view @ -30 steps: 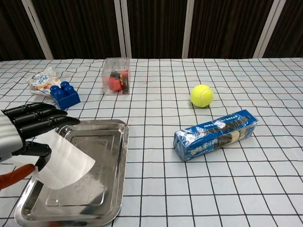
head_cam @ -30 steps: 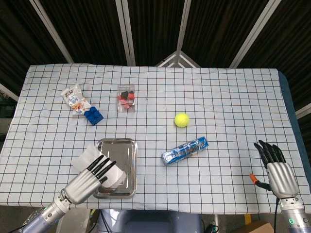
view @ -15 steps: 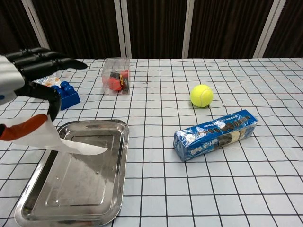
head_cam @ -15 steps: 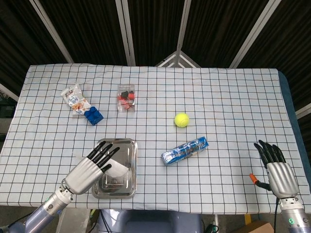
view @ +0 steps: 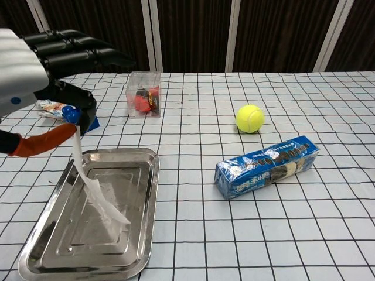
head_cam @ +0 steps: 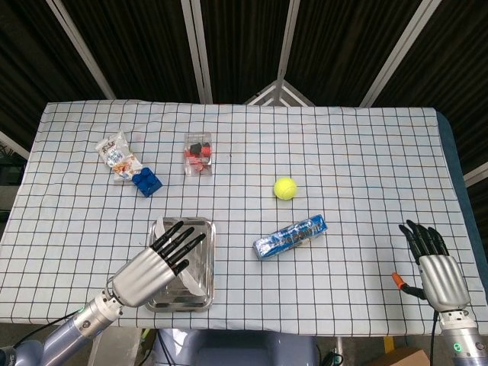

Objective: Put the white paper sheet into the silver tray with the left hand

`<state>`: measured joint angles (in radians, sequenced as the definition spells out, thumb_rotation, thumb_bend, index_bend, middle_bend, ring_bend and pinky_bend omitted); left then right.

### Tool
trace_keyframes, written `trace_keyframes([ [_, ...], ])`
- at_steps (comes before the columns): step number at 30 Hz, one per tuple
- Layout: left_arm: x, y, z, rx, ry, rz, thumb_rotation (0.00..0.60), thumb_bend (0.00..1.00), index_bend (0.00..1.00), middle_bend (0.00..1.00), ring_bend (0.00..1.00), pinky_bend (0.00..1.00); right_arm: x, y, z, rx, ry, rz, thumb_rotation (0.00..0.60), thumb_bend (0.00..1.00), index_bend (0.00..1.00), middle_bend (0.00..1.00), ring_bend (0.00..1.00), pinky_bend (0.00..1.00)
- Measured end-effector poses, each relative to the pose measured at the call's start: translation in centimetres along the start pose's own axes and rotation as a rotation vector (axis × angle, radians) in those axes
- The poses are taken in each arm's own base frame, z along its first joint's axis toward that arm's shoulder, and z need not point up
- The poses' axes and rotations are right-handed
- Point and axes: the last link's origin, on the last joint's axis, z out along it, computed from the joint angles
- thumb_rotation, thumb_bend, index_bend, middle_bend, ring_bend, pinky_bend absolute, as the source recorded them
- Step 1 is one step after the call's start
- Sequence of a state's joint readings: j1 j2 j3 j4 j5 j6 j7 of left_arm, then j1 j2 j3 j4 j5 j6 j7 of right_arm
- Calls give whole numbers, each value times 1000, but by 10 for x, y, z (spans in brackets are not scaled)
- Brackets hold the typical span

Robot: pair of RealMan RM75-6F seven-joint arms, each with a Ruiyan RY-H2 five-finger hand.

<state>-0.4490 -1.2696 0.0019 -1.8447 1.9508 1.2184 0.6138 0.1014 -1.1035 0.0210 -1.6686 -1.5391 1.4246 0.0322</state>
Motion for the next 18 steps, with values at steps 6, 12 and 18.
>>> trace_keyframes([
  [6,-20,4,-13,-48,-81,33,600,559,542,22,0,0,0,0,0,0,-1,-1,600,313,0,0,0,0],
  [12,-49,2,-32,-85,-187,65,600,558,542,21,0,0,0,0,0,-1,-3,-1,600,313,0,0,0,0],
  [18,-67,0,-47,-133,-255,76,600,558,542,22,0,0,-1,0,0,-4,-5,-2,600,313,0,0,0,0],
])
